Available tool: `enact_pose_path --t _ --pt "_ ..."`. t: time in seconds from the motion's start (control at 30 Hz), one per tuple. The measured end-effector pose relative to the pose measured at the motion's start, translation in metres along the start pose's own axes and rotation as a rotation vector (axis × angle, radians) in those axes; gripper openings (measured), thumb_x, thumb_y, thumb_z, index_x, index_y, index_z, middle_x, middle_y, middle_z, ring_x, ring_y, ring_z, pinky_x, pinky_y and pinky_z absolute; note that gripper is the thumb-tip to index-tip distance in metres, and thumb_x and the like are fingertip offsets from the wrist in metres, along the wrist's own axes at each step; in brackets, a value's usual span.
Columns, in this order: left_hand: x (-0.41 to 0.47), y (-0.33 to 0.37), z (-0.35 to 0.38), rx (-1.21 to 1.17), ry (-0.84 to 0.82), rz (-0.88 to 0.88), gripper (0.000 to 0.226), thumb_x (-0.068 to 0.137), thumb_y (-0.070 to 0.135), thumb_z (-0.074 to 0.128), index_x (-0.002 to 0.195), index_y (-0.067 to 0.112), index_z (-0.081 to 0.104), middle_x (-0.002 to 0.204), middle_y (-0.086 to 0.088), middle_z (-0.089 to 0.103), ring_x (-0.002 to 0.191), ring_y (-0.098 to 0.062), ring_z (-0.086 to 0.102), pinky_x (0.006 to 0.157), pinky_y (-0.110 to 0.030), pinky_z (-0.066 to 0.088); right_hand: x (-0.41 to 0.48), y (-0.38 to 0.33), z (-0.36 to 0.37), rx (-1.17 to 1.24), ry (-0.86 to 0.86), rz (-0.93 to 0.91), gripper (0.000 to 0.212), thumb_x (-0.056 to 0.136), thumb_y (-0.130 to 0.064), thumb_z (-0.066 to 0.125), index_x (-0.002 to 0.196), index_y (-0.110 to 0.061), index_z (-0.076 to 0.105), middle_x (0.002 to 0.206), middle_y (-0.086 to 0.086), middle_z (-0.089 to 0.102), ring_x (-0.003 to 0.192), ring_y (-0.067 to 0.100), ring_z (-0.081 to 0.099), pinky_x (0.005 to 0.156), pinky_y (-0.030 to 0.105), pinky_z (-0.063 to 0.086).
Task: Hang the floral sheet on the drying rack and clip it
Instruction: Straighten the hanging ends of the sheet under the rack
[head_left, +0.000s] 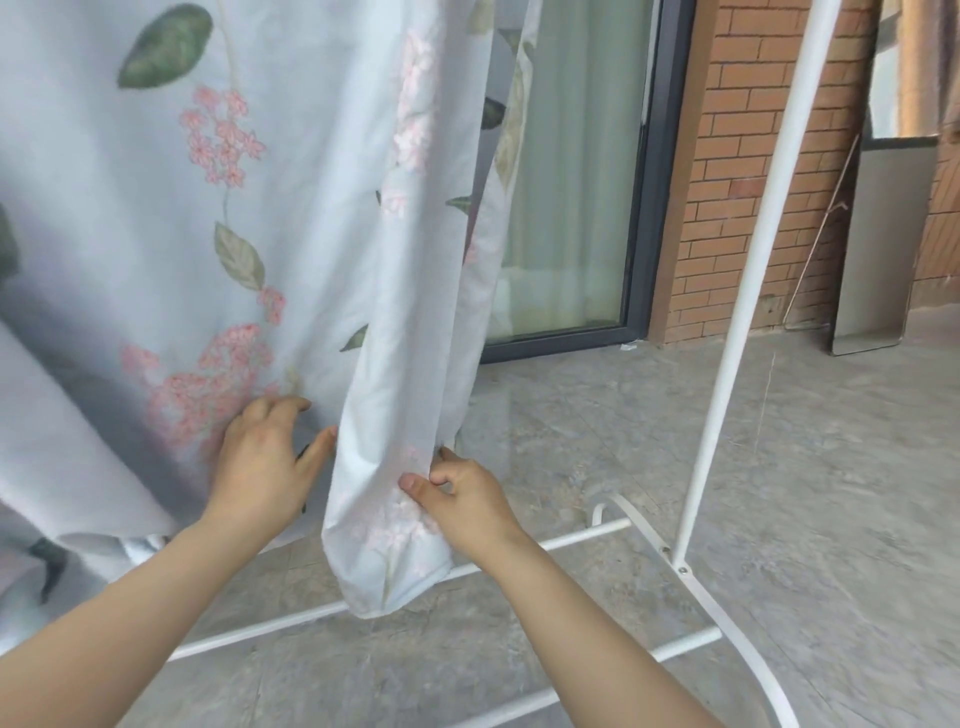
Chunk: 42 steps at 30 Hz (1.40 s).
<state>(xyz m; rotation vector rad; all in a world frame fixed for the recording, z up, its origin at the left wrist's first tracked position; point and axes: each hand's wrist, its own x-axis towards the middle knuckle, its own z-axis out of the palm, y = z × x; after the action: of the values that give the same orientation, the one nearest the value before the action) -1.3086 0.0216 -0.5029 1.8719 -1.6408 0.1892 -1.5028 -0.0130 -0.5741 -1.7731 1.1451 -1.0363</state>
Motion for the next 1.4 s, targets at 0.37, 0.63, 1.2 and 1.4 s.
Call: enact_pose_path --t 0.37,0.63,1.2,1.4 --pt "-0.020 0.048 0.000 -0.242 -0.151 0.032 0.073 0.062 0.070 0.068 0.116 0.021 0.060 0.116 0.009 0.057 0.104 -0.011 0.057 0.082 -0.027 0.045 -0.002 0.002 -0.031 -0.465 0.298 0.019 0.038 0.102 -0.029 0.035 0.084 -0.007 0.061 0.086 0.012 0.068 0.073 0.026 0.057 0.061 0.029 0.031" --pt "-0.009 0.063 0.024 -0.298 0.010 0.071 0.036 0.081 0.022 0.069 0.057 0.006 0.048 0.049 -0.001 0.044 0.046 -0.014 0.039 0.044 -0.028 0.027 -0.009 0.020 -0.040 -0.348 0.360 0.106 0.050 0.094 -0.032 0.055 0.050 -0.019 0.035 0.047 -0.006 0.037 0.044 0.010 0.033 0.046 0.025 0.025" --pt "-0.005 0.019 0.044 -0.182 -0.067 0.005 0.041 0.083 0.019 0.070 0.054 0.014 0.041 0.048 -0.002 0.042 0.048 -0.015 0.042 0.044 -0.027 0.024 -0.010 0.036 -0.068 -0.004 0.381 0.109 0.019 0.088 -0.004 0.060 0.100 -0.011 0.074 0.092 -0.003 0.072 0.083 0.006 0.065 0.085 0.023 0.053" --pt "-0.010 0.023 0.040 -0.249 -0.027 0.017 0.035 0.081 0.021 0.071 0.057 0.008 0.050 0.049 -0.003 0.047 0.050 -0.019 0.045 0.046 -0.029 0.029 -0.017 0.050 -0.070 -0.318 0.274 0.061 0.024 0.091 -0.004 0.055 0.104 -0.012 0.074 0.106 -0.001 0.072 0.096 0.009 0.065 0.084 0.014 0.046"
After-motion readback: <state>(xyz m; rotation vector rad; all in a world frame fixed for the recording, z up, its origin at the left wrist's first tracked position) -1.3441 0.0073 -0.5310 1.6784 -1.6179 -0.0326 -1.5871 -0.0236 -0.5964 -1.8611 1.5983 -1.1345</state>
